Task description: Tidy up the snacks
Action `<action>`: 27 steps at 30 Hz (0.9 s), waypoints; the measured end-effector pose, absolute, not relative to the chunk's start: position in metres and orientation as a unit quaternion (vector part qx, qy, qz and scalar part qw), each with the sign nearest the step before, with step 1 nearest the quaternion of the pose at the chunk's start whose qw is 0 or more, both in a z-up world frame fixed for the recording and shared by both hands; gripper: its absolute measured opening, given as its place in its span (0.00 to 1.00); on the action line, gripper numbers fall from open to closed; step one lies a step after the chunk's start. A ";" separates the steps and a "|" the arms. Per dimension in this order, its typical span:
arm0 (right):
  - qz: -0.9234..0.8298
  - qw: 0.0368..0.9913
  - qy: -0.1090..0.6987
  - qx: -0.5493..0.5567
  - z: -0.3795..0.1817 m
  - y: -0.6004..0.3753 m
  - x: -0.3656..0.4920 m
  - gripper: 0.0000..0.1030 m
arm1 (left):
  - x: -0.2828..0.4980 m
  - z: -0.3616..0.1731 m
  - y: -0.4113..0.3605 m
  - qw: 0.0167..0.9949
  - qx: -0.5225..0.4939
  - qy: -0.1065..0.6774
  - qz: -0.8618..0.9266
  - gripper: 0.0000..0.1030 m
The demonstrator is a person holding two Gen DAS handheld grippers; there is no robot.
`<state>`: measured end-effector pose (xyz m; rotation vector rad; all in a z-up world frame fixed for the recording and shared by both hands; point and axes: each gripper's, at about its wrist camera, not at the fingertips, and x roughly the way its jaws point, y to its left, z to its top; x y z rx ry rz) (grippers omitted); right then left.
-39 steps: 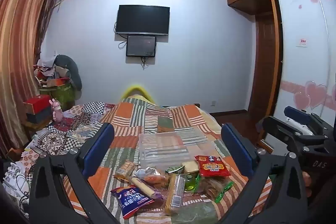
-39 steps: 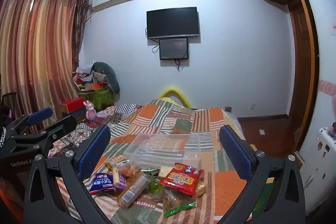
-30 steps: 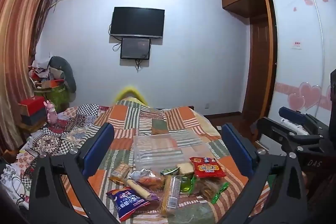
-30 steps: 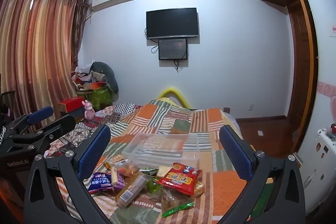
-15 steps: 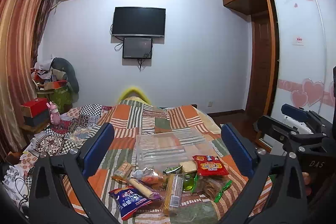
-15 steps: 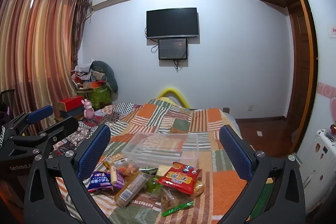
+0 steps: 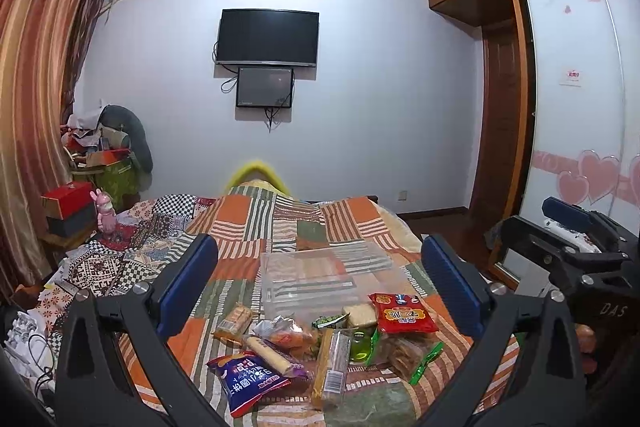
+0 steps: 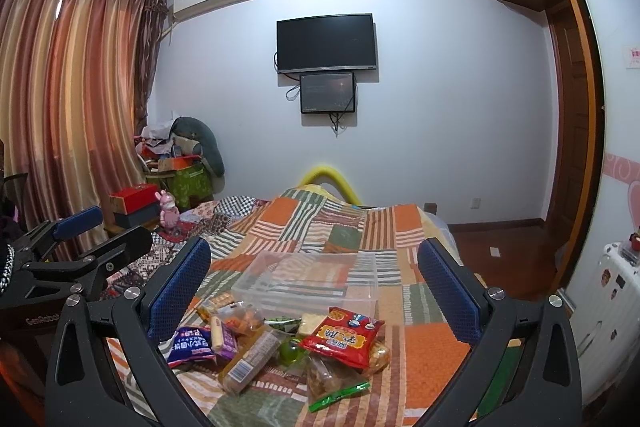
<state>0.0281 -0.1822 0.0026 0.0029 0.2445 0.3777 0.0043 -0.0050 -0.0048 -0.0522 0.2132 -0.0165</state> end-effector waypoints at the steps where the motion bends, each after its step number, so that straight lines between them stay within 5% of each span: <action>1: 0.187 0.975 0.121 0.002 0.003 -0.182 0.028 1.00 | 0.005 -0.005 -0.005 0.994 -0.026 0.106 -0.008 1.00; 27: 0.188 0.975 0.120 0.006 0.007 -0.182 0.024 1.00 | 0.005 -0.006 -0.004 0.994 -0.027 0.109 -0.008 1.00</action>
